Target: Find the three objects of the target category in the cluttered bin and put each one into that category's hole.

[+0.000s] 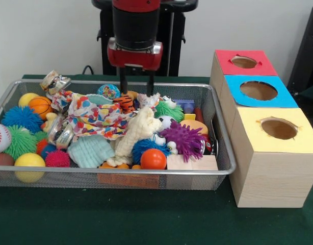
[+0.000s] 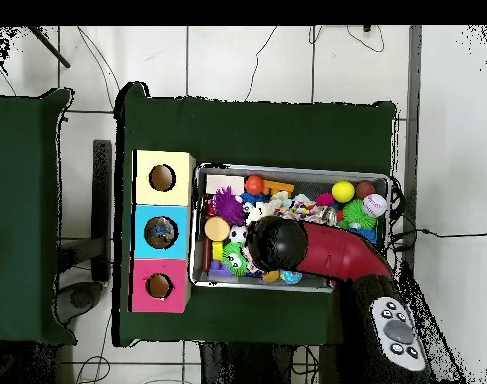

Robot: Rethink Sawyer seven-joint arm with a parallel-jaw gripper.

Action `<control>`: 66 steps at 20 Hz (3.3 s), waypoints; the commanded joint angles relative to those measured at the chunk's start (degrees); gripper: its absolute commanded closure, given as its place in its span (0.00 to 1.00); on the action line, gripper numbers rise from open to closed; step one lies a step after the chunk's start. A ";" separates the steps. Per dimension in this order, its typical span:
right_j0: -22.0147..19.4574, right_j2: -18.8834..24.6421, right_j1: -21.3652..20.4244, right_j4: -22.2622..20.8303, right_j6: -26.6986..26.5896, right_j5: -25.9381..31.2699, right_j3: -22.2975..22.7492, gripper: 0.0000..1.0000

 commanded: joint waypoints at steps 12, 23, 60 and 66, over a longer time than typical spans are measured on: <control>-0.51 -1.96 20.67 0.72 8.86 -13.49 -11.24 0.00; -7.02 -2.81 28.91 -6.13 -1.34 -14.61 -22.51 0.00; -20.82 10.64 6.13 -18.31 -10.83 9.36 -11.03 0.00; -21.47 11.10 6.29 -18.96 -10.84 8.92 -10.98 0.00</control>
